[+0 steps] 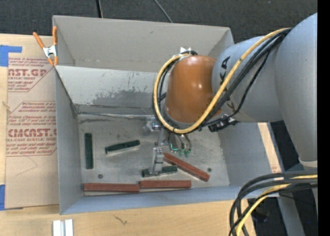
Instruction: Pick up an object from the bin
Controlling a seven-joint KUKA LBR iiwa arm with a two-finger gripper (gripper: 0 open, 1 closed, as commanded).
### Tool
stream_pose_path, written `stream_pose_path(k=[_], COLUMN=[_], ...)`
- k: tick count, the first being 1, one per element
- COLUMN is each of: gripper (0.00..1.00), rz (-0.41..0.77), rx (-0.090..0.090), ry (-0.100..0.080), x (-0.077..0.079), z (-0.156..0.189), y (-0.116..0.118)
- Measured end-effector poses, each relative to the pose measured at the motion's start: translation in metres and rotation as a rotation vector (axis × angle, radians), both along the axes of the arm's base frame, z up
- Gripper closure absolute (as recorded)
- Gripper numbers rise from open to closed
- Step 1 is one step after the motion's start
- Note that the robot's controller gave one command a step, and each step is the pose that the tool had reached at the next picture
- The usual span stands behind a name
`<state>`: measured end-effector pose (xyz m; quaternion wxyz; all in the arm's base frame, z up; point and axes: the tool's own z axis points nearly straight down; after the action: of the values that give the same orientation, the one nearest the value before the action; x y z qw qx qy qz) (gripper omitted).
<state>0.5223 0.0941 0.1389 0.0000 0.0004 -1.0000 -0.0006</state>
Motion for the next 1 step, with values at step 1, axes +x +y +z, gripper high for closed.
stream_pose_path(k=[1], gripper=[0.0], rz=[-0.088], rx=[-0.001], ry=[-0.007], x=[0.0096], z=[-0.018], y=[0.0163])
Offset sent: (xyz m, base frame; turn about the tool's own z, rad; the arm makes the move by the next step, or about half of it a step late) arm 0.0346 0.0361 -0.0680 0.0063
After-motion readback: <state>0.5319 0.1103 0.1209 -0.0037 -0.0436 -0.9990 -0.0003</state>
